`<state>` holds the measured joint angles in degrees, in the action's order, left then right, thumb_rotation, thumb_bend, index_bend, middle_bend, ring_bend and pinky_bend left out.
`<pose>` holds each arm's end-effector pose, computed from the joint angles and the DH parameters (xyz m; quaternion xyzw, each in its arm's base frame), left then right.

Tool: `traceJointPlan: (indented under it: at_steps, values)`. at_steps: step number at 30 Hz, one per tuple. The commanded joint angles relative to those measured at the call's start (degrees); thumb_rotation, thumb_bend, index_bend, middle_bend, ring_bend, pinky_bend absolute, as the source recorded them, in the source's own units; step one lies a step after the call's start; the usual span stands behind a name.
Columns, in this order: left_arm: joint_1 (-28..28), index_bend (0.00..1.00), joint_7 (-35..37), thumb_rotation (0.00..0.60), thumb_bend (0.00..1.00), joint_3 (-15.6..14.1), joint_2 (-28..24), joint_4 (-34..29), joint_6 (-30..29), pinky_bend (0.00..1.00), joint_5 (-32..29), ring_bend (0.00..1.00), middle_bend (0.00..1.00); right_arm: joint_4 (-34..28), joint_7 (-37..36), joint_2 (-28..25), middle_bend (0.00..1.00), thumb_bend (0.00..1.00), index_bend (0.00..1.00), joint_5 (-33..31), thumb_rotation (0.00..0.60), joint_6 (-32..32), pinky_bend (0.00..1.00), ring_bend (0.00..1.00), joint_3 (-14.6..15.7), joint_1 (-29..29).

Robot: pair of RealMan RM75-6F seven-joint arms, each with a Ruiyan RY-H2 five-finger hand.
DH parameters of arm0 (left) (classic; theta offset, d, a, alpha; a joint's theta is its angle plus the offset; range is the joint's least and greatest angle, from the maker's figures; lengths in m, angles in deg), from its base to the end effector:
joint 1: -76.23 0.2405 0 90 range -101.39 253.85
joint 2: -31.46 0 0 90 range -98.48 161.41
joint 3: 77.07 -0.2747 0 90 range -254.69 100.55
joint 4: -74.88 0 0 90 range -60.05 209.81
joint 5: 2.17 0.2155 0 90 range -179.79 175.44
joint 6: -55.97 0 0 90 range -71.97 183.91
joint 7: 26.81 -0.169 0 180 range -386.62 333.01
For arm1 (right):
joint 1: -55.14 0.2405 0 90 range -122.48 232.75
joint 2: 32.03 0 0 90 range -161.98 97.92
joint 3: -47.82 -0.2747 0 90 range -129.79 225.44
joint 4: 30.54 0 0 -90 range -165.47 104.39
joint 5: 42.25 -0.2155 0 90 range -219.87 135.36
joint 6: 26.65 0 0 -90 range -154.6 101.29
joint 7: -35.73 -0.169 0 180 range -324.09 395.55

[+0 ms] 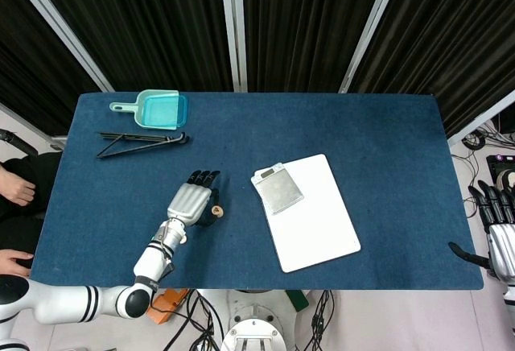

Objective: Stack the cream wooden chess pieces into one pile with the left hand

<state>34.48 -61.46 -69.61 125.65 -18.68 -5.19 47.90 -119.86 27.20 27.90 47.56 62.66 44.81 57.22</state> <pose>-0.1446 0.3326 -0.0694 -0.7407 -0.4272 -0.3156 0.4113 -0.3381 -0.1926 0.1994 0.5863 -0.3713 0.4173 0.5867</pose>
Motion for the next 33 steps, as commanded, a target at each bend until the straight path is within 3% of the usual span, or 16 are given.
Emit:
traceJointPlan:
  at_steps: [1, 8, 13, 22, 27, 33]
  values:
    - [0.0, 0.48, 0.1, 0.6, 0.27, 0.0, 0.0, 0.0, 0.0, 0.0, 0.0, 0.0, 0.03, 0.0, 0.0, 0.0, 0.04, 0.19, 0.0, 0.0, 0.6, 0.0, 0.04, 0.0, 0.0, 0.0]
    - [0.3, 0.46, 0.5, 0.6, 0.27, -0.4, -1.1, -1.5, -0.7, 0.0, 0.8, 0.0, 0.02, 0.0, -0.1, 0.0, 0.04, 0.19, 0.0, -0.1, 0.6, -0.1, 0.04, 0.0, -0.1, 0.0]
    - [3.8, 0.44, 5.0, 0.6, 0.26, -1.8, -5.0, -5.2, -5.1, 0.0, 6.5, 0.0, 0.02, 0.1, -0.5, -0.2, 0.04, 0.19, 0.0, -0.2, 0.6, 0.1, 0.04, 0.0, -0.2, 0.0]
    - [12.6, 0.44, 15.5, 0.6, 0.26, -8.2, -13.4, -4.7, -11.0, 0.0, 16.7, 0.0, 0.02, 0.3, -0.6, -0.1, 0.04, 0.19, 0.0, 0.2, 0.6, -0.2, 0.04, 0.0, -0.1, 0.3]
    - [16.1, 0.44, 17.9, 0.6, 0.25, -12.2, -13.0, -2.5, -11.7, 0.0, 21.0, 0.0, 0.02, -0.2, 0.1, 0.2, 0.04, 0.19, 0.0, 0.7, 0.6, -0.4, 0.04, 0.0, -0.1, 0.7]
    - [17.7, 0.44, 18.3, 0.6, 0.24, -13.5, -9.9, -0.9, -10.9, 0.0, 24.0, 0.0, 0.02, -1.1, 1.0, -0.1, 0.04, 0.19, 0.0, 1.1, 0.6, -0.5, 0.04, 0.0, -0.1, 1.0]
